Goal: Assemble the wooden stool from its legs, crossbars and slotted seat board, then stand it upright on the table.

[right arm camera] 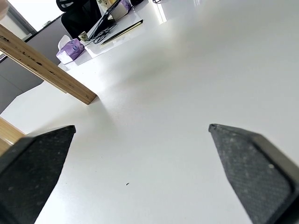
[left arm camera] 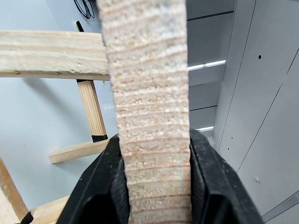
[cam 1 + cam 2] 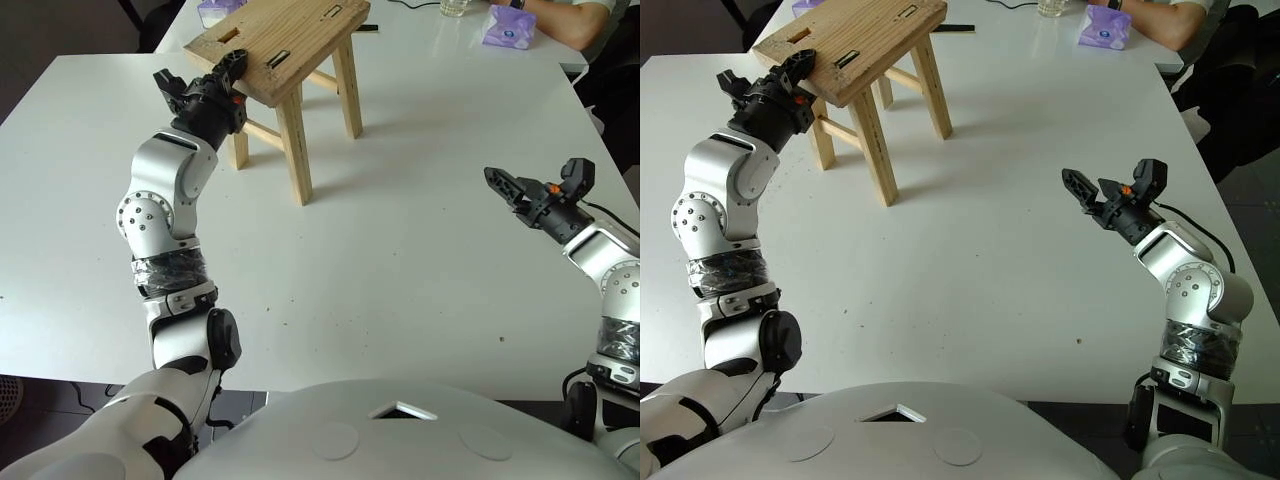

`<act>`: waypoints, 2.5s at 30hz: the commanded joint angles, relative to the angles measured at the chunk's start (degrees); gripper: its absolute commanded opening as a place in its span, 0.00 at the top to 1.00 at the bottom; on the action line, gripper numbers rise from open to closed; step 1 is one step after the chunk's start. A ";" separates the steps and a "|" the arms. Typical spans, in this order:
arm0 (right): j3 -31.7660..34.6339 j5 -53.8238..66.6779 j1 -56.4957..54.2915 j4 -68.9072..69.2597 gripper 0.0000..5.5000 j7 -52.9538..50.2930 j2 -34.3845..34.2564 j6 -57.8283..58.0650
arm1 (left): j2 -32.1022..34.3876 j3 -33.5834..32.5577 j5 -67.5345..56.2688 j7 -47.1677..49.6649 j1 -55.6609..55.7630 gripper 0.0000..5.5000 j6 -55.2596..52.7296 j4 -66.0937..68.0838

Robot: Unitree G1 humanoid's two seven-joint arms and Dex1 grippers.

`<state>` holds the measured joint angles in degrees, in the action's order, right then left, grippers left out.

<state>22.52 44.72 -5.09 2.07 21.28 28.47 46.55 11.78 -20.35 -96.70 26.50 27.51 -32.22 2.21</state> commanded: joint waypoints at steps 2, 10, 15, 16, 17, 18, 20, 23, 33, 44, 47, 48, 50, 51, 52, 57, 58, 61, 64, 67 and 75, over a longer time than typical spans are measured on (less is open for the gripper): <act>-0.61 -1.33 -0.31 0.51 0.04 0.70 -0.62 -0.52 | 2.55 4.52 9.85 0.33 -7.12 0.56 -6.85 5.54; 0.36 -1.48 0.80 2.14 0.04 0.68 -1.72 -1.13 | 12.48 7.49 15.06 -18.10 -9.02 0.48 -15.83 -2.78; 0.53 -1.61 2.03 3.48 0.04 -0.08 -2.84 -1.72 | 16.30 9.60 16.10 -23.75 -7.94 0.48 -20.70 -6.77; 0.42 -1.70 2.20 3.71 0.04 -0.22 -3.05 -1.85 | 18.38 11.68 17.96 -26.92 -8.21 0.48 -22.24 -8.69; 0.38 -1.75 2.39 3.96 0.04 -0.34 -3.22 -1.95 | 19.92 13.21 19.34 -29.56 -8.50 0.48 -23.21 -9.97; 0.38 -1.76 2.53 4.18 0.04 -0.45 -3.39 -2.01 | 21.53 14.79 21.13 -32.53 -8.88 0.48 -23.74 -10.58; 0.29 -1.87 2.57 4.42 0.04 -0.64 -3.71 -2.10 | 24.14 17.37 24.42 -37.80 -10.10 0.48 -23.58 -11.74; -0.02 -2.11 2.50 4.64 0.04 -0.71 -3.98 -2.19 | 25.79 18.95 27.09 -42.12 -11.44 0.41 -23.38 -12.15; -0.86 -3.21 1.98 6.18 0.04 -0.39 -3.51 -1.84 | 13.11 5.92 6.53 -23.97 -2.45 0.15 -21.45 1.00; -2.25 -6.01 -0.03 8.38 0.04 -3.84 -4.09 -3.05 | 10.57 4.07 19.03 -20.64 2.82 0.15 -12.23 0.15; -1.77 -9.61 -1.48 5.31 0.04 -6.75 -4.44 -5.94 | 11.81 6.30 30.73 -24.33 4.96 0.15 -5.46 -0.76; -1.51 -10.30 -1.88 4.40 0.04 -7.48 -4.75 -6.73 | 12.06 7.46 34.33 -25.69 5.64 0.15 -3.57 -1.42; -1.09 -11.60 -2.31 3.33 0.04 -8.55 -5.31 -8.56 | 11.73 9.55 39.73 -28.50 7.92 0.15 -0.93 -2.89; -0.96 -11.92 -2.52 2.89 0.04 -8.89 -5.54 -9.08 | 11.63 10.90 42.33 -30.31 9.34 0.15 0.37 -3.58; -0.80 -12.25 -2.64 2.54 0.04 -9.18 -5.71 -9.53 | 11.32 12.26 44.41 -32.03 10.96 0.15 1.27 -4.01; 0.23 -13.59 -4.58 -1.36 0.04 -10.47 -5.98 -11.35 | 6.43 21.87 54.07 -41.66 23.10 0.15 5.31 -4.71; 0.24 -13.87 -5.05 -2.08 0.04 -10.51 -5.92 -11.68 | 5.41 22.90 55.90 -42.49 25.26 0.15 6.14 -4.28; 0.35 -14.42 -5.58 -3.09 0.04 -10.41 -6.07 -12.14 | 3.06 24.40 60.66 -44.52 32.77 0.15 7.22 0.60; -0.20 -14.91 -5.30 -3.26 0.04 -10.27 -6.36 -12.26 | 1.58 23.35 63.39 -46.35 39.75 0.15 7.99 8.96; -0.66 -15.26 -4.70 -2.74 0.04 -10.39 -6.85 -12.13 | 0.73 21.61 65.18 -47.48 46.29 0.15 8.57 16.13; -3.39 -17.58 0.00 -1.12 0.04 -11.25 -10.33 -12.56 | 0.81 49.72 72.22 -57.52 17.20 0.15 -16.09 17.35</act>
<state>20.33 28.70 -7.10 -0.31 10.93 19.75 34.36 10.85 12.92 -28.97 -25.24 66.05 -41.03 22.22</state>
